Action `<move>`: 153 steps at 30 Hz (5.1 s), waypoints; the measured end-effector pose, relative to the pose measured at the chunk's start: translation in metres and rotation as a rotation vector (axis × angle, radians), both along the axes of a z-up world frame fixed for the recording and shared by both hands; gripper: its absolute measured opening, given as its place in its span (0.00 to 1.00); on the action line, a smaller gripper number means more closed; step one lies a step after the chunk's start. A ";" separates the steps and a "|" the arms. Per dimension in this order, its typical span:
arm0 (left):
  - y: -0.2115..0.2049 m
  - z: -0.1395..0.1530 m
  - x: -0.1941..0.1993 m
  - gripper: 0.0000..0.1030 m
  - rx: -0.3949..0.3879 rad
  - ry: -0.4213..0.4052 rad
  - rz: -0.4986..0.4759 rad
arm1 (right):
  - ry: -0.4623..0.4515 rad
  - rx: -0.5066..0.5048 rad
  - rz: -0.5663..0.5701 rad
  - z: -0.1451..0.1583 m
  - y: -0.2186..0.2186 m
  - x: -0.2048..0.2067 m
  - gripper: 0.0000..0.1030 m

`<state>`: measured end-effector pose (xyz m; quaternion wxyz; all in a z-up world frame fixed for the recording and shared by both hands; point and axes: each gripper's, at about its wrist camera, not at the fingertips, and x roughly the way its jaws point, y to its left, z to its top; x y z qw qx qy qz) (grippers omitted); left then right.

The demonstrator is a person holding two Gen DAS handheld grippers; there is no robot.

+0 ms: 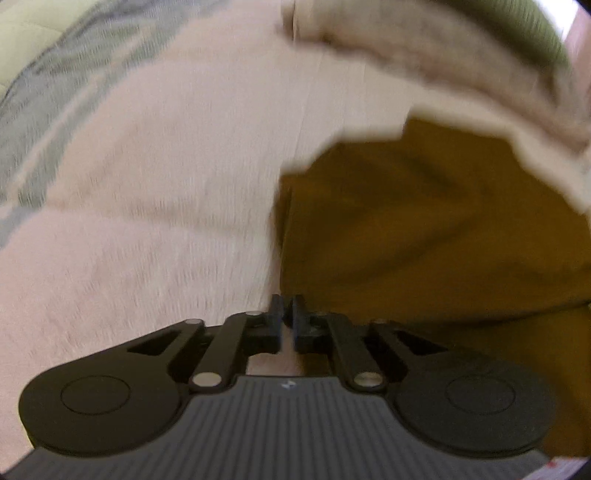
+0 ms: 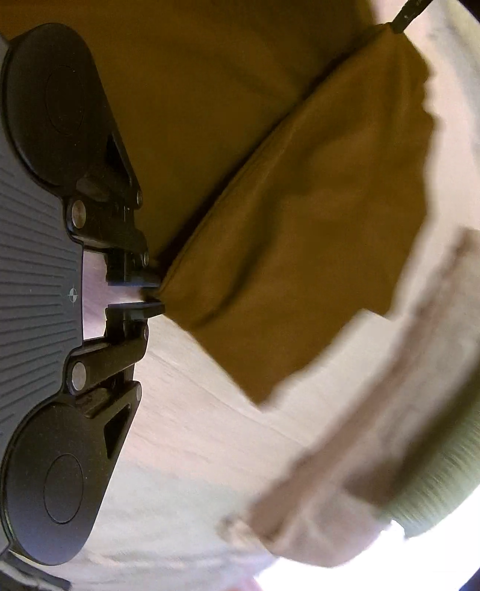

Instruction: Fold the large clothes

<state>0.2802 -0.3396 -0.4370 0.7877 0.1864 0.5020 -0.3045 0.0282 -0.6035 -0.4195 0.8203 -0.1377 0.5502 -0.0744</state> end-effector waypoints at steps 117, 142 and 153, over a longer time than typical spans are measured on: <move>0.183 0.057 -0.238 0.35 0.165 0.175 -0.157 | 0.031 0.508 -0.611 0.075 0.207 -0.202 0.33; 0.143 0.156 -0.270 0.47 0.118 0.055 -0.149 | -0.143 0.498 -0.480 0.170 0.198 -0.208 0.57; 0.202 0.122 -0.236 0.59 -0.028 0.059 -0.151 | -0.152 0.584 -0.479 0.118 0.141 -0.243 0.57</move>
